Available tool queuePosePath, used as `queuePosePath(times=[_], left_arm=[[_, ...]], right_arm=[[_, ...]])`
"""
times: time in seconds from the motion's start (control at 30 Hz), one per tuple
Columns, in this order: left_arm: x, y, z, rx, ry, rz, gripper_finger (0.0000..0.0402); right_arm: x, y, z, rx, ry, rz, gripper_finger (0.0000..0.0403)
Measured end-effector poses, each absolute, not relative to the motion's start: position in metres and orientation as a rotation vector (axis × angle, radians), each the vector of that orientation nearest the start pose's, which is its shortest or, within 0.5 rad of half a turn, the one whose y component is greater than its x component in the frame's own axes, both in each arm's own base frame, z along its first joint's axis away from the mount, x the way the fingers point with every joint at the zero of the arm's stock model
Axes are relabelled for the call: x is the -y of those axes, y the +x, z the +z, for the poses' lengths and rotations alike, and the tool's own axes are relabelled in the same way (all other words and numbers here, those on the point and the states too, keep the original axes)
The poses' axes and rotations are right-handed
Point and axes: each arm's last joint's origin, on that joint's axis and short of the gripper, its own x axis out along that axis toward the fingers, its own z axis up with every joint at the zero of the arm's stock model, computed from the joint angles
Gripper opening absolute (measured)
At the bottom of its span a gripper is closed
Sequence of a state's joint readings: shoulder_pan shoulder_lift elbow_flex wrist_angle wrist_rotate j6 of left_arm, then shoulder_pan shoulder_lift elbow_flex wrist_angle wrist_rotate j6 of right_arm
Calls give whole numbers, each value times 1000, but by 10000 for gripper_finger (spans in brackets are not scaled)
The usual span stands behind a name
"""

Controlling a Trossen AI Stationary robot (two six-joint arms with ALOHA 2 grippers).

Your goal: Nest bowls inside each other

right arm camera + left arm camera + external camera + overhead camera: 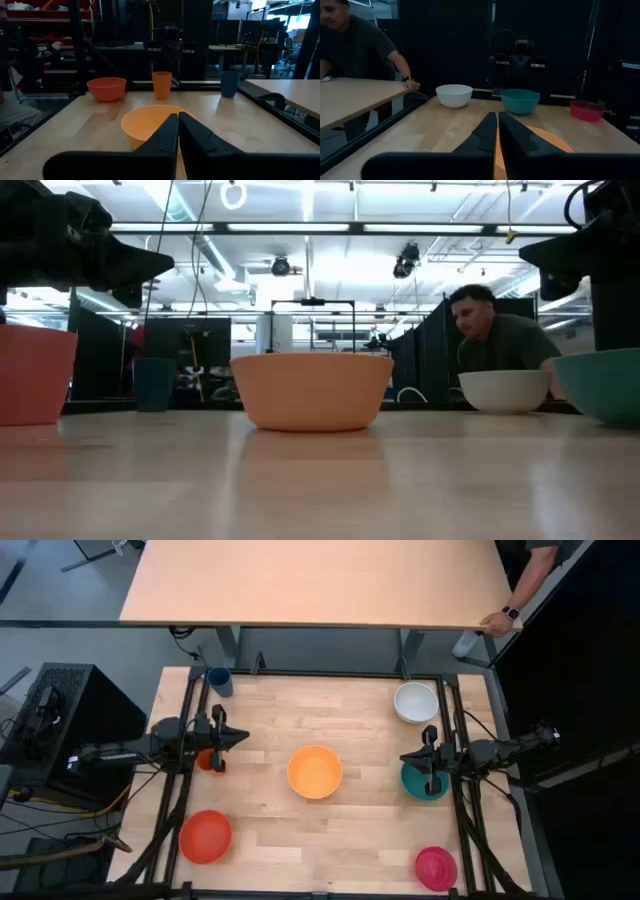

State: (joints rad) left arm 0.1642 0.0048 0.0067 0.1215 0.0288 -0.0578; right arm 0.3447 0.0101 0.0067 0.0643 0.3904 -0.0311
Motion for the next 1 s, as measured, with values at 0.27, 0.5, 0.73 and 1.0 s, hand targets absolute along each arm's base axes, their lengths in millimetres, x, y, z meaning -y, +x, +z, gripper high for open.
queuePosePath(times=[0.27,0.5,0.73,1.0], left_arm=[[-15,96,177,127,-46,131,5],[-15,96,177,127,-46,131,6],[-15,96,177,126,-45,131,2],[-15,96,177,126,-46,131,3]], right_arm=[[-22,94,171,56,-9,-46,0],[-22,94,171,56,-9,-46,0],[-22,94,171,56,-9,-47,0],[-22,94,171,56,-9,-46,0]])
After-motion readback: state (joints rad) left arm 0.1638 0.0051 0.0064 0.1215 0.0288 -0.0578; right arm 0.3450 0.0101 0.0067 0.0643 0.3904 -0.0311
